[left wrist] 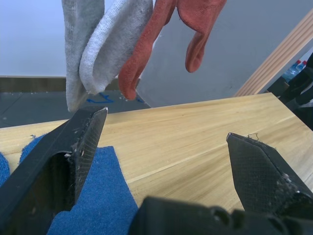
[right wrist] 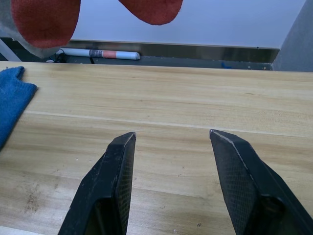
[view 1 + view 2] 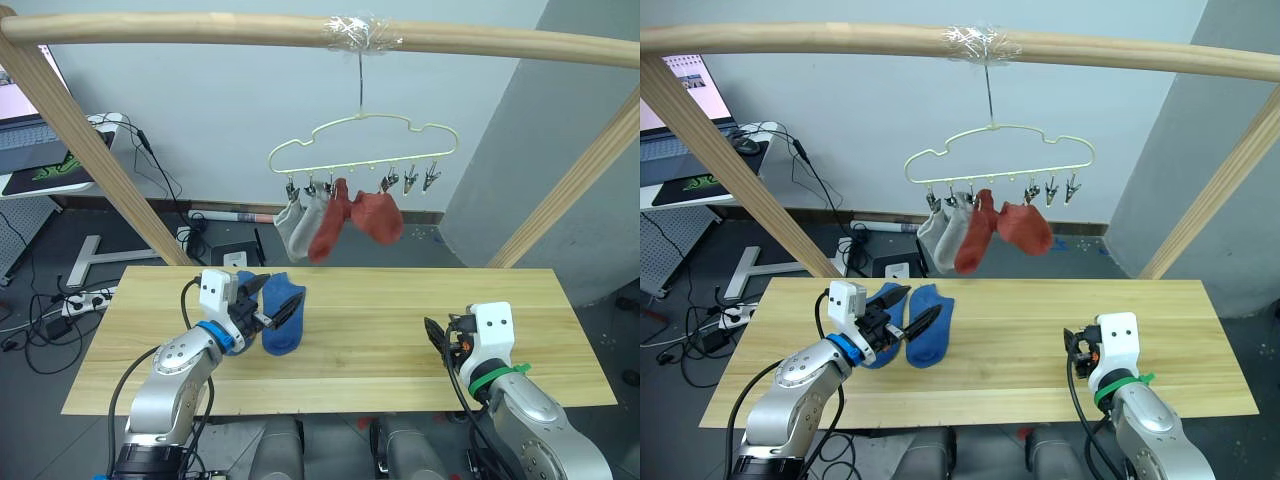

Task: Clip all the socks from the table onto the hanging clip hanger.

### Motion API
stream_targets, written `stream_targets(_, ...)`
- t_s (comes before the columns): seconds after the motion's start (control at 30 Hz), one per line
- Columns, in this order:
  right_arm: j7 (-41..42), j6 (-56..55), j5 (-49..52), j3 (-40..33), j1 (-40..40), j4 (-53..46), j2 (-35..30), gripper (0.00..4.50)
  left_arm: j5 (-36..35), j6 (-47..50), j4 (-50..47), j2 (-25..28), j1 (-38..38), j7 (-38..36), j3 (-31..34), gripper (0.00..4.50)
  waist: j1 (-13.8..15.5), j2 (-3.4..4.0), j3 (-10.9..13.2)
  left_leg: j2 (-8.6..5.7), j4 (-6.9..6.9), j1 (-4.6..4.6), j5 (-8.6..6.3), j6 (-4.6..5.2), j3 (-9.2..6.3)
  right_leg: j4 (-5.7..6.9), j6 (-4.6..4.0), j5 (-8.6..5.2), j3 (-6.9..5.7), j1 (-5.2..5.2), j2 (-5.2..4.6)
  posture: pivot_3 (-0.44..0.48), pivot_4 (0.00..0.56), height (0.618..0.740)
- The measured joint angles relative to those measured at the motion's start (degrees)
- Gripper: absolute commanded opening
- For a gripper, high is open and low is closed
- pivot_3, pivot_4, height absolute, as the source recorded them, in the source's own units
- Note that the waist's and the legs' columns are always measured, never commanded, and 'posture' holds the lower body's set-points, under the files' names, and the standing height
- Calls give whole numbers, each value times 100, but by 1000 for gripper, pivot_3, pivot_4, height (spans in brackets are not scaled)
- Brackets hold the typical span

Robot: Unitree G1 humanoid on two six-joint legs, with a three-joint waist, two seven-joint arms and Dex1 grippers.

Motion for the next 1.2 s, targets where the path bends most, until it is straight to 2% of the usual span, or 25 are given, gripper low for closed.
stream_targets(0.77,-100,172,67,-10,-102,-1,153,2496,-1,8,0,-5,-20,13,-2,4500,-2,0,0,1,0,-1,0,0,0,0,0,0,0,-2,0,93,174,740)
stream_targets(1.0,-344,742,346,-444,-1466,53,445,2496,-30,122,9,102,-555,-153,-115,4500,2,0,0,-2,2,-2,0,0,-1,1,1,1,-2,2,1,90,164,740)
stream_targets(1.2,-494,1228,501,-672,-2757,630,492,2496,-222,886,49,318,-1572,-369,-187,4500,-4,0,0,-2,-6,-4,0,1,-3,4,30,17,-3,-1,8,94,162,740)
